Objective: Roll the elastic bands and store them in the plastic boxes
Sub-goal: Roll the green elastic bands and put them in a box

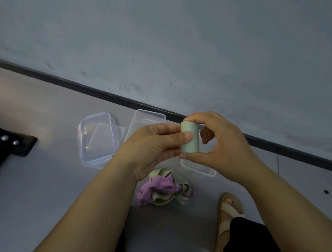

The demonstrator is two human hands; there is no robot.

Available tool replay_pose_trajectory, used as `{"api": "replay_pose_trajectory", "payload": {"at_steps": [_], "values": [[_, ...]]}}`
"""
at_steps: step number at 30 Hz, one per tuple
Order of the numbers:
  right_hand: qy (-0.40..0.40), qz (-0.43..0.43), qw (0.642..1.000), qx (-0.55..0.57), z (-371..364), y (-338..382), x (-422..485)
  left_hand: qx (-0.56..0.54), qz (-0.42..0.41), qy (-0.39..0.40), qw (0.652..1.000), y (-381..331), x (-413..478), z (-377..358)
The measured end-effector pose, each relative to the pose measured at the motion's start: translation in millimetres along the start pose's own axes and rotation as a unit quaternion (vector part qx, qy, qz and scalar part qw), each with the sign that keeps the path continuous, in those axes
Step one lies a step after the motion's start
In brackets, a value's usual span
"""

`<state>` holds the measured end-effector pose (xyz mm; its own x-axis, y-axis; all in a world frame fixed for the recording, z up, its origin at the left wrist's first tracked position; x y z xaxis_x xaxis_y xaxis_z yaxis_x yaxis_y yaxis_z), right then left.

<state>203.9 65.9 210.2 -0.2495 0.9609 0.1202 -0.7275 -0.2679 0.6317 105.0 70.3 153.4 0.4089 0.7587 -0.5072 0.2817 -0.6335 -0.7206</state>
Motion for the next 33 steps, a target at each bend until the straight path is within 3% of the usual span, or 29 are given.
{"api": "replay_pose_trajectory", "payload": {"at_steps": [5, 7, 10, 17, 23, 26, 28, 29, 30, 33], "values": [[0.055, -0.068, 0.994, 0.064, -15.9, -8.1, 1.1, 0.016, -0.017, -0.018, 1.000, -2.0, -0.8, 7.6], [0.105, -0.125, 0.972, 0.169, -26.6, -13.5, -1.4, 0.072, -0.044, -0.036, 0.996, -6.9, -2.2, 11.8], [0.103, -0.190, 0.931, 0.294, -28.4, -24.4, -3.6, 0.199, -0.107, -0.066, 0.972, -17.4, -6.4, 13.5], [0.112, -0.210, 0.925, 0.295, -36.0, -33.3, -4.3, 0.365, -0.191, -0.064, 0.909, -25.4, -14.7, 4.4], [0.071, -0.231, 0.935, 0.259, -52.1, -38.6, -6.6, 0.298, -0.153, -0.062, 0.940, -11.9, -9.7, 27.3], [0.048, -0.256, 0.932, 0.252, -56.5, -47.6, -6.8, 0.199, -0.061, -0.007, 0.978, 7.7, 6.9, 45.0], [0.040, -0.281, 0.928, 0.242, -58.5, -58.5, -7.9, 0.222, 0.001, -0.010, 0.975, 24.4, 28.3, 72.6], [0.038, -0.295, 0.923, 0.243, -61.1, -64.8, -9.3, 0.301, 0.013, -0.040, 0.953, 30.8, 42.8, 95.1], [0.038, -0.308, 0.918, 0.245, -65.2, -71.1, -11.2, 0.410, 0.020, -0.074, 0.909, 37.6, 58.7, 120.2], [0.051, -0.361, 0.895, 0.258, -87.4, -87.9, -21.2, 0.659, 0.081, -0.092, 0.742, 77.6, 100.9, 182.1]]}}
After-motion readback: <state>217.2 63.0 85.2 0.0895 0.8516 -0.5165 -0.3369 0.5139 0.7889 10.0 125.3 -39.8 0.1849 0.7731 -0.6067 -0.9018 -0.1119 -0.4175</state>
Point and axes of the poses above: each hand's wrist, its own x-axis towards the middle knuckle, its own z-axis out of the back of the hand, y = z × x, the point moved 10 cm from there along x, towards the middle knuckle, and after that the axes turned 9 degrees about -x, right-handed, at the moved point
